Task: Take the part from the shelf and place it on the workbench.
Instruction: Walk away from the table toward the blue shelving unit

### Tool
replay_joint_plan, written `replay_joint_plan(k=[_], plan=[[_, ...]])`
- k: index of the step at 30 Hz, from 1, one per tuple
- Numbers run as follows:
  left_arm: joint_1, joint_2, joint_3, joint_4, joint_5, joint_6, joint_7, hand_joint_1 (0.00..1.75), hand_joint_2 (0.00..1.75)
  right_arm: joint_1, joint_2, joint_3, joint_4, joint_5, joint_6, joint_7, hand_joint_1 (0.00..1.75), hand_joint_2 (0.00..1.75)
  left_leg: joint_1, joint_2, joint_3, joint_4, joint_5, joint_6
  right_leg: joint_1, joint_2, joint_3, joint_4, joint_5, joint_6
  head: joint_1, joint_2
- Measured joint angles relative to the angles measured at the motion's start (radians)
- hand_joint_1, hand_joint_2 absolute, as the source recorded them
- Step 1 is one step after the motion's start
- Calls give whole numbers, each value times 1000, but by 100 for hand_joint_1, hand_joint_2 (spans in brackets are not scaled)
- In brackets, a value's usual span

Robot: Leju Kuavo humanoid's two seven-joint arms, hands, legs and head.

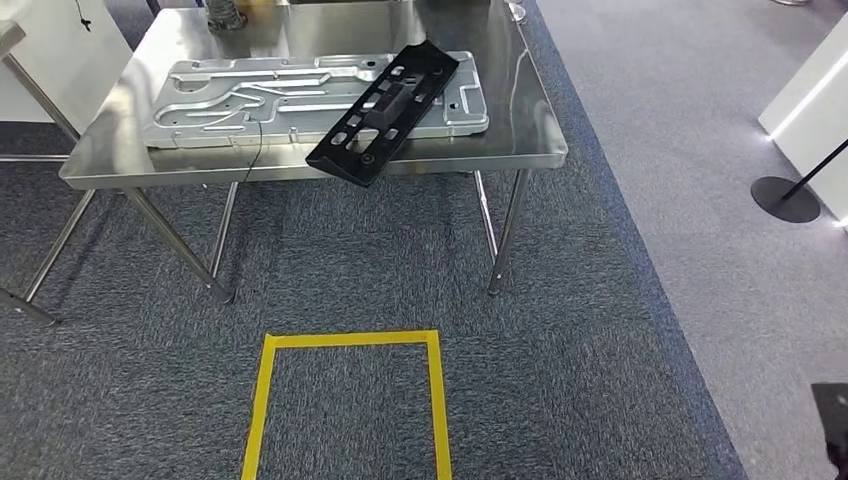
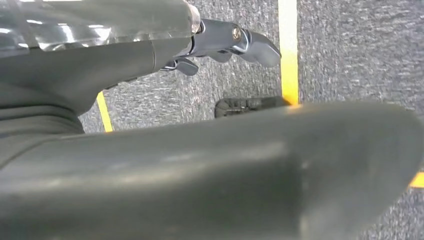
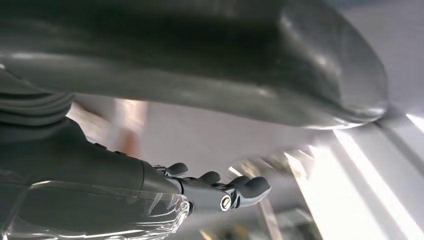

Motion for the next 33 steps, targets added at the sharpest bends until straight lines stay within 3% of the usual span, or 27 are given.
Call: replay_joint_plan(k=[2,4,5,6,8,10,13,14,15,18,19,20,21,23,25,29,31,33], plan=[[0,0,-2,0,0,3,1,0,0,24,60,-30,59,-1,11,47,0,0,3,0,-52,125,-69,-7,1,-1,-1,0,0,-6,0,0],[2,0,-3,0,-1,6,3,0,0,57,125,-52,108,-5,27,91,0,0,5,0,-84,207,-98,-10,2,-2,-3,2,0,-8,0,0],[2,0,-4,0,-1,6,5,0,0,71,159,-61,127,-6,34,116,0,0,5,0,-74,196,-84,-9,2,-2,-4,3,0,-8,0,0],[2,0,-5,0,-1,7,7,0,0,83,193,-68,144,-5,40,146,0,0,6,0,-46,148,-56,-7,2,0,-4,5,0,-8,0,0],[0,0,-8,0,0,8,13,0,0,97,264,-77,171,5,59,224,0,0,6,-1,30,7,0,-1,5,5,-5,9,0,-6,0,0],[-3,0,-11,0,0,8,19,0,0,104,330,-80,193,20,82,304,0,0,4,-2,69,-71,18,6,8,10,-7,12,2,2,0,0],[-5,0,-16,0,1,8,23,0,0,108,413,-80,216,36,117,405,0,0,3,0,71,-84,25,20,7,13,-9,13,4,17,0,0],[-5,0,-17,0,2,9,24,0,0,109,437,-80,221,40,129,429,0,0,5,2,72,-88,30,26,6,12,-15,27,-8,22,0,0],[-6,0,-18,0,2,9,25,0,0,108,457,-80,226,42,140,446,0,0,7,4,72,-92,36,31,5,11,-29,60,-32,26,0,0],[-5,0,-19,0,3,9,26,0,0,108,504,-80,234,44,166,474,0,0,5,9,66,-93,42,38,2,8,-104,240,-132,33,0,0],[-4,0,-19,0,3,9,26,0,0,108,517,-80,236,44,171,479,0,0,4,10,64,-91,42,39,2,7,-118,279,-143,35,0,0],[-4,0,-20,0,3,9,26,0,0,108,528,-80,238,45,177,482,0,0,4,10,63,-89,42,39,1,7,-114,281,-135,35,0,0],[-4,0,-21,0,2,9,26,0,0,108,539,-80,240,47,182,485,0,0,4,10,63,-87,42,38,1,7,-92,246,-111,34,0,0],[-5,0,-23,0,1,9,28,0,0,107,556,-80,241,54,192,488,0,0,2,10,63,-84,40,34,3,4,-19,115,-52,24,0,0],[-6,0,-25,0,-2,8,31,0,0,105,569,-80,241,59,195,489,0,0,-1,11,61,-80,39,26,9,2,26,25,-28,13,0,0],[-7,1,-29,0,-11,5,45,0,0,106,585,-80,242,64,197,496,0,0,2,11,53,-70,33,2,10,1,29,-2,-16,-8,0,0],[-7,2,-32,0,-15,4,50,0,0,106,591,-79,242,68,198,496,0,0,6,10,25,-1,-21,-9,6,-1,26,-11,-5,-19,0,0],[-6,3,-37,0,-17,3,55,0,0,107,594,-79,242,72,199,496,0,0,12,9,-26,129,-95,-20,7,-2,18,-11,0,-23,0,0]])
